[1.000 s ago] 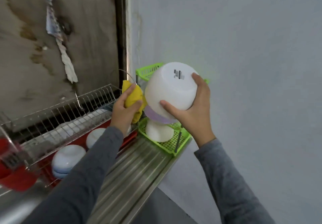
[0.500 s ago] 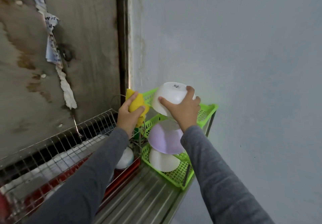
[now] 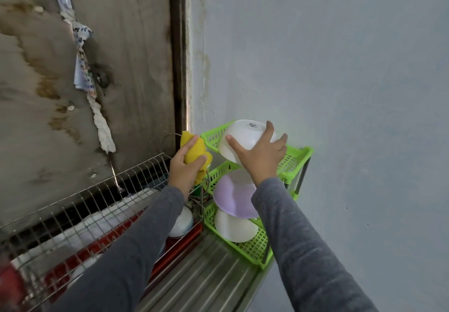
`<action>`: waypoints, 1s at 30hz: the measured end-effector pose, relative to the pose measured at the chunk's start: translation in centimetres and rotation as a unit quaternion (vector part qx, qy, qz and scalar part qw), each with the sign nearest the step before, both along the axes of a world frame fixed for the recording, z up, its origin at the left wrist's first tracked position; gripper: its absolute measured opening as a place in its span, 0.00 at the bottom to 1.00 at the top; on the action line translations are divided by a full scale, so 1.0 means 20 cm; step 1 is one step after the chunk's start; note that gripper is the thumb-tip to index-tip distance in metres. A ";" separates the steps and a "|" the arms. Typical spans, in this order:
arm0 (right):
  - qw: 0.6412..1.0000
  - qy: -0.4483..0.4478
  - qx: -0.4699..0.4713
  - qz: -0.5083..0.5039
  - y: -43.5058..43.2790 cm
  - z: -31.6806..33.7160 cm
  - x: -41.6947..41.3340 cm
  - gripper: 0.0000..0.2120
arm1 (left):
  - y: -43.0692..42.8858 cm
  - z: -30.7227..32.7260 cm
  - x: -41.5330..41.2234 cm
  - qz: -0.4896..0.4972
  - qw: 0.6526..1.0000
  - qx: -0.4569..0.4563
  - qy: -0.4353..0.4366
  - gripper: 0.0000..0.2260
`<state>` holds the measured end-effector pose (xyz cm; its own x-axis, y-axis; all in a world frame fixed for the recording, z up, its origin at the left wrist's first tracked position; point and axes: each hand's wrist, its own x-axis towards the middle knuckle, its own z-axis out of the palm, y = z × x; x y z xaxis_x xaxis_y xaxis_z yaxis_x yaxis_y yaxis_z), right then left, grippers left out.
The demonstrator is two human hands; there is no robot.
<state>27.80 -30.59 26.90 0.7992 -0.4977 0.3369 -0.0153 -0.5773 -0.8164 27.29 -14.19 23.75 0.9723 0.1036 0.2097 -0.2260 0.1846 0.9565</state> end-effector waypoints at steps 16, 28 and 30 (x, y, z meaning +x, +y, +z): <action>0.914 -0.279 -0.196 0.222 0.12 -0.33 -0.36 0.20 | 0.04 -0.29 -0.59 0.133 0.990 0.035 0.023 0.23; 0.823 -0.009 -0.249 0.511 0.33 -0.86 -0.88 0.16 | 0.06 -0.80 -1.45 0.316 0.939 0.049 0.130 0.25; 0.789 0.017 -0.280 0.547 0.40 -0.89 -0.96 0.16 | 0.09 -0.85 -1.59 0.345 0.925 0.037 0.153 0.25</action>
<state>8.57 -22.65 9.06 0.6598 0.7157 0.2289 0.7262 -0.5292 -0.4389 -4.60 -12.41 6.68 0.6953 0.7179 -0.0338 0.0181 0.0296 0.9994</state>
